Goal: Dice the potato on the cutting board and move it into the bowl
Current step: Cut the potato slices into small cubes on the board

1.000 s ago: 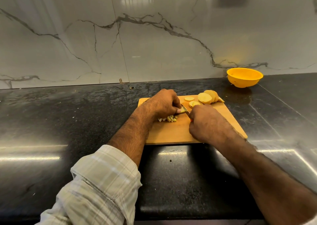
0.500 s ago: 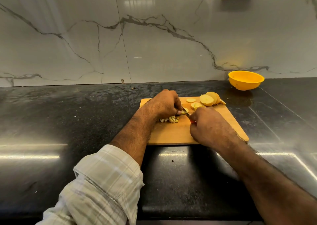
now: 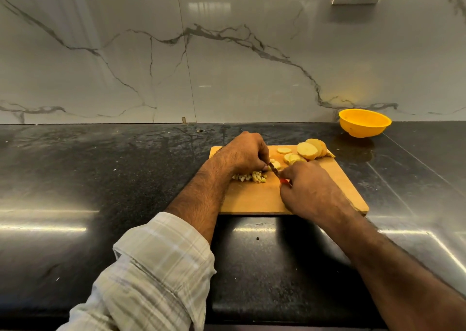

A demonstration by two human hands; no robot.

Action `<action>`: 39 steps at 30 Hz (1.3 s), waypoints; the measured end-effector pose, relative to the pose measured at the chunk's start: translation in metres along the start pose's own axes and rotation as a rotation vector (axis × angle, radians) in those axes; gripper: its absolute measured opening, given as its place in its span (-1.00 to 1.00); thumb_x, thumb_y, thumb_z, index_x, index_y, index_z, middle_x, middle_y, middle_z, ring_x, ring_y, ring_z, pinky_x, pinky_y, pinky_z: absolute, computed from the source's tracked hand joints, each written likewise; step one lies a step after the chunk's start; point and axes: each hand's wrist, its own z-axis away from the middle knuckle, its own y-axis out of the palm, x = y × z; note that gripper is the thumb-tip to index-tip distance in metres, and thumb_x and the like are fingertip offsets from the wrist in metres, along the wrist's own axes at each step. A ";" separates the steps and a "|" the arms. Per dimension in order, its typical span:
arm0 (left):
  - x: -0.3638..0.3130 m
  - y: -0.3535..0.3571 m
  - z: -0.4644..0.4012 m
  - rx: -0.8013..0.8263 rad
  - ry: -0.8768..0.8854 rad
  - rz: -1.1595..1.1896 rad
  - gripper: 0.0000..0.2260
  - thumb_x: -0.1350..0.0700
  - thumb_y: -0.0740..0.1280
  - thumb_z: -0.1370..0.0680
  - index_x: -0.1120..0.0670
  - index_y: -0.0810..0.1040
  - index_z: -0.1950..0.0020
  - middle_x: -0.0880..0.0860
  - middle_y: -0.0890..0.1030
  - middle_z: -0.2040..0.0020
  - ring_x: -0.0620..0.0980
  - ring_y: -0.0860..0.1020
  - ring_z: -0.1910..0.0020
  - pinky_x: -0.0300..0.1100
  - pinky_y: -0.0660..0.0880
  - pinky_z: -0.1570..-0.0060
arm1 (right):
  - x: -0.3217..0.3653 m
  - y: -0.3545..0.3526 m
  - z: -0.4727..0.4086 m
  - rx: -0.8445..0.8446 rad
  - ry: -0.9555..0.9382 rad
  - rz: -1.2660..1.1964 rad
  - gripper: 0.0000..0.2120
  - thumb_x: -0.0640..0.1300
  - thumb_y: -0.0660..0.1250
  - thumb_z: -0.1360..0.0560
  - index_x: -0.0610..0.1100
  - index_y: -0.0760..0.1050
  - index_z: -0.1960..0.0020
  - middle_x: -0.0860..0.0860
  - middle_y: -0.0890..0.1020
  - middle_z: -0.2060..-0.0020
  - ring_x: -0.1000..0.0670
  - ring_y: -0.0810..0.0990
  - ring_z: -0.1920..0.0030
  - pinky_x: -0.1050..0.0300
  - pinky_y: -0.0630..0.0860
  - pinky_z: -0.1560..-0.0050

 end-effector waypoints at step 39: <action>0.024 0.007 -0.021 -0.294 -0.153 -0.120 -0.96 -0.01 0.42 -0.59 -0.09 0.59 0.01 -0.10 0.61 0.01 -0.01 0.54 -0.14 0.24 0.27 -0.39 | -0.030 -0.003 -0.014 -0.029 0.001 -0.200 -0.63 -0.04 0.44 -0.56 0.05 0.63 -0.36 0.09 0.65 0.03 0.12 0.57 0.09 0.22 0.54 0.08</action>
